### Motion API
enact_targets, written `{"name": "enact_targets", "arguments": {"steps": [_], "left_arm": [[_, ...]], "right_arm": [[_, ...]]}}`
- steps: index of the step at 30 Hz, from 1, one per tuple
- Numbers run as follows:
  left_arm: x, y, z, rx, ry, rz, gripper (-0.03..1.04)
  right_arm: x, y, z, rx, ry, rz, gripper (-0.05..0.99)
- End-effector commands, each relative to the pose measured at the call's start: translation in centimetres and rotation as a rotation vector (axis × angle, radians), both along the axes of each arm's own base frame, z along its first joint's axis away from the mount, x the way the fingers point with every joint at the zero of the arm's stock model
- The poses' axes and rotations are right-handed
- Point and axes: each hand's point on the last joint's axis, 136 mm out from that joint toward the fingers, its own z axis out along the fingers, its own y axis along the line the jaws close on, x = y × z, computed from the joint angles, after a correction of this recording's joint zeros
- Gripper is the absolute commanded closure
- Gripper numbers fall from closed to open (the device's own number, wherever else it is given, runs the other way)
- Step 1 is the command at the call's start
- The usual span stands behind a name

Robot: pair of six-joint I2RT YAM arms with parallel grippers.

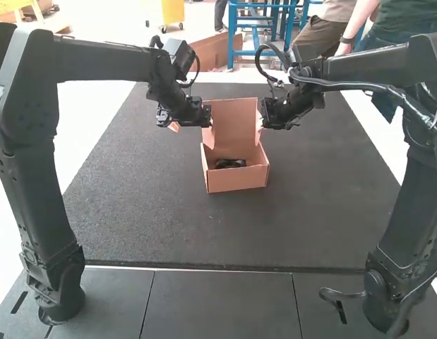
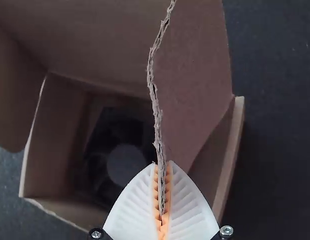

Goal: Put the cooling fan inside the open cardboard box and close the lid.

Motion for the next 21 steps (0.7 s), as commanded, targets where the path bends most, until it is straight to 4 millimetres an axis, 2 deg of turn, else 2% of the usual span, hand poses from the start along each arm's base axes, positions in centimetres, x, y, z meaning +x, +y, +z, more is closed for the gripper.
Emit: {"name": "enact_targets", "arguments": {"steps": [1, 13, 19, 21], "left_arm": [[-0.7, -0.5, 1.8, -0.022, -0.032, -0.027, 0.04], [-2.5, -0.4, 1.0, -0.023, 0.01, -0.048, 0.04], [-3.5, -1.0, 1.0, -0.029, 0.021, -0.071, 0.04], [-3.8, -1.2, 0.9, -0.031, 0.026, -0.08, 0.04]], "right_arm": [[-1.4, 1.2, 1.5, 0.026, -0.023, 0.04, 0.95], [-3.4, -0.1, -0.7, -0.014, -0.007, 0.029, 0.95], [-3.7, -1.0, -1.8, -0.047, -0.052, 0.017, 0.95], [-3.6, -1.0, -1.6, -0.024, -0.089, 0.009, 0.95]]}}
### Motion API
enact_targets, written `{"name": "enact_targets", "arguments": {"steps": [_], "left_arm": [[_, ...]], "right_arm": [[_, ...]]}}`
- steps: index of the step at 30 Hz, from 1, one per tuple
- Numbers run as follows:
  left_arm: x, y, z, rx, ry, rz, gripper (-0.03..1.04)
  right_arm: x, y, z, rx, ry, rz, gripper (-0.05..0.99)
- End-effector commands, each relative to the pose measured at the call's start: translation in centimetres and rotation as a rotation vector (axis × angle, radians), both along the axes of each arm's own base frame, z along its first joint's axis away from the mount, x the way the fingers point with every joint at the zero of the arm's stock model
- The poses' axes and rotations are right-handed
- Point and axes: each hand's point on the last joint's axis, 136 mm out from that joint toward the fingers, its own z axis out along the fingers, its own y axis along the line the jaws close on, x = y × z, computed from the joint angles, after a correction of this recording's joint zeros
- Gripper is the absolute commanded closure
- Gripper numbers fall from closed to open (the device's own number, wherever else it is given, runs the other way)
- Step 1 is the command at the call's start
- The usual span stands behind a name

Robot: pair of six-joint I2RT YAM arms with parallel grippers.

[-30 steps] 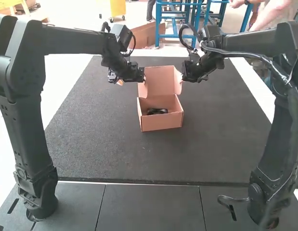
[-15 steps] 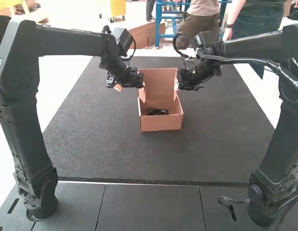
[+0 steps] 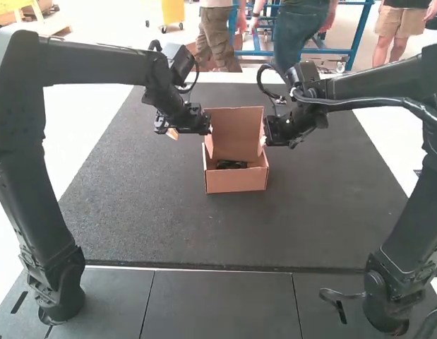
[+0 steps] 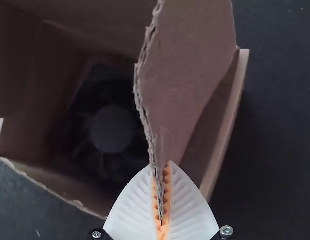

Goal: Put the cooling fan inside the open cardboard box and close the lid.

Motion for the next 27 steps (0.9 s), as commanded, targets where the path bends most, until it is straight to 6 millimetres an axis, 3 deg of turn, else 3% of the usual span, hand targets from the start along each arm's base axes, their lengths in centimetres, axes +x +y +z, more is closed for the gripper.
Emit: {"name": "enact_targets", "arguments": {"steps": [1, 7, 13, 27], "left_arm": [[-0.9, -0.9, 1.4, -0.031, -0.025, -0.04, 0.04], [-1.7, -1.7, 1.2, -0.034, -0.023, -0.064, 0.04], [-2.3, -1.6, 0.8, -0.036, -0.017, -0.069, 0.04], [-4.2, -0.7, -0.6, -0.034, 0.01, -0.067, 0.04]], "right_arm": [[-0.5, 0.5, 1.5, 0.036, -0.075, 0.007, 0.95], [-1.3, 1.7, 2.3, 0.111, -0.177, -0.017, 0.95], [-3.0, 1.5, 0.3, 0.092, -0.161, -0.017, 0.95], [-4.0, 0.0, -3.0, 0.033, -0.192, -0.065, 0.95]]}}
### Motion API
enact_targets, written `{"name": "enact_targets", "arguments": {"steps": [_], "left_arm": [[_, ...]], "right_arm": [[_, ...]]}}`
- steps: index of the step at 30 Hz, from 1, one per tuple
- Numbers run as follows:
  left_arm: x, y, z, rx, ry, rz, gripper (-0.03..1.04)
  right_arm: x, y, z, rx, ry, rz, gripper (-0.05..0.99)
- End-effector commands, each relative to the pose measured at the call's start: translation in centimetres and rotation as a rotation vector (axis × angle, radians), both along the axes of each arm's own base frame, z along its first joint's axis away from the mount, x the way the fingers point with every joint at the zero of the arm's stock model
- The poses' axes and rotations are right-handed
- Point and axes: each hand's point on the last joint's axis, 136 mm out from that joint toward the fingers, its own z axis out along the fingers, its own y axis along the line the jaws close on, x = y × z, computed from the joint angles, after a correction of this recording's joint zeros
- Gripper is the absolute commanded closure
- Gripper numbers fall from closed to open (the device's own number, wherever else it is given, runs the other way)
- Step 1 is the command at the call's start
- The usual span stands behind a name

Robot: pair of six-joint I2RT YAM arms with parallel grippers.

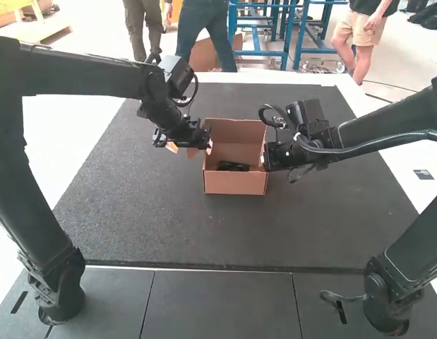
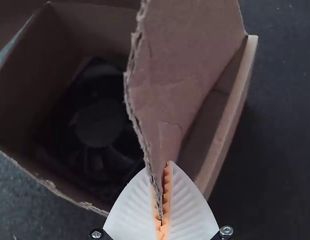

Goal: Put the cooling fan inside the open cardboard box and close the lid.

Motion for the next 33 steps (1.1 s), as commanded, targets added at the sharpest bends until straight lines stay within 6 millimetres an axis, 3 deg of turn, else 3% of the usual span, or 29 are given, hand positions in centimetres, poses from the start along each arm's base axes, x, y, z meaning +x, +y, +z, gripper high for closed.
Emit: {"name": "enact_targets", "arguments": {"steps": [1, 8, 16, 18, 21, 27, 30, 33], "left_arm": [[-0.5, -0.4, 1.1, -0.028, -0.024, -0.018, 0.04], [-1.1, -0.4, 1.1, -0.044, -0.026, -0.022, 0.04], [-1.1, -0.2, 1.9, -0.043, -0.055, -0.034, 0.04], [-1.3, 0.5, 2.2, -0.008, -0.069, -0.036, 0.04], [-1.4, 1.3, 4.2, 0.01, -0.133, -0.041, 0.04], [-1.2, 2.9, 8.0, 0.028, -0.27, -0.004, 0.04], [-1.0, 4.8, 8.3, 0.079, -0.297, 0.043, 0.04], [-0.6, 6.8, 7.0, 0.117, -0.291, 0.093, 0.04]], "right_arm": [[-0.8, 0.5, 0.0, -0.008, -0.011, 0.003, 0.95], [-1.2, 0.0, -0.9, -0.058, -0.02, -0.009, 0.95], [-0.9, 0.2, -0.4, -0.052, -0.03, -0.011, 0.95], [-0.8, 0.2, -0.3, -0.05, -0.031, -0.011, 0.95], [-0.4, 0.3, 0.2, -0.037, -0.039, -0.014, 0.95], [1.3, 1.4, 3.1, 0.003, -0.097, -0.016, 0.95], [1.8, 1.7, 4.0, 0.014, -0.116, -0.015, 0.95], [2.0, 1.8, 4.6, 0.02, -0.126, -0.017, 0.95]]}}
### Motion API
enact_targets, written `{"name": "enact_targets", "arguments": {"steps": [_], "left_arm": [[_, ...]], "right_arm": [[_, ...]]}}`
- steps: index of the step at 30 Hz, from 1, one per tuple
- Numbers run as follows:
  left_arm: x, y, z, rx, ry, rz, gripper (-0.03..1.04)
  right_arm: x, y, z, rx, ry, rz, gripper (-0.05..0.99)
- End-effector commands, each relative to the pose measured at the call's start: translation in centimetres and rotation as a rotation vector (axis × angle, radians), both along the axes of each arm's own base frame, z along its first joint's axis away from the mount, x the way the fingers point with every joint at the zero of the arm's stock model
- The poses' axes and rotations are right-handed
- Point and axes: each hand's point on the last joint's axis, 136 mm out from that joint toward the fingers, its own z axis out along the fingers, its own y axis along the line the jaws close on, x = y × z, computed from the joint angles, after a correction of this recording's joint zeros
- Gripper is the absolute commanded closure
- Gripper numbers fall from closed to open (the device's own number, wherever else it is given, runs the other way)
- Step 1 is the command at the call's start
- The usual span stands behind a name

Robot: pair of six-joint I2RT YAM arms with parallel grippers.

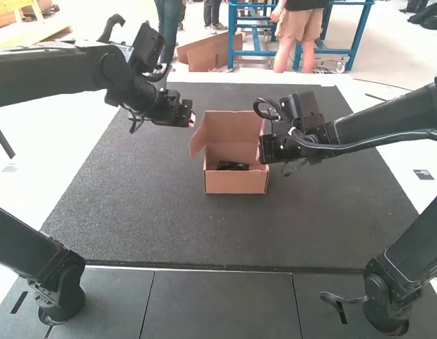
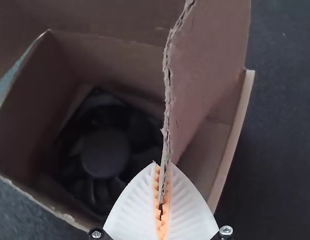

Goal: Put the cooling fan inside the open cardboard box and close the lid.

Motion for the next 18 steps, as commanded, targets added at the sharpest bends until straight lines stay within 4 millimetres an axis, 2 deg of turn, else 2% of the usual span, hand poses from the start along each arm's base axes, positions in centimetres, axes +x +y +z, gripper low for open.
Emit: {"name": "enact_targets", "arguments": {"steps": [1, 8, 18], "left_arm": [[0.4, 3.0, -1.9, 0.077, 0.004, 0.075, 0.04], [1.4, 3.8, -4.8, 0.105, 0.013, 0.104, 0.04], [3.8, 2.4, -5.7, 0.1, -0.002, 0.094, 0.04]], "right_arm": [[0.7, 0.8, 2.3, 0.035, -0.049, 0.012, 0.95], [1.0, 1.0, 3.0, 0.05, -0.07, 0.011, 0.95], [2.2, 0.7, 4.6, 0.089, -0.109, -0.019, 0.95]]}}
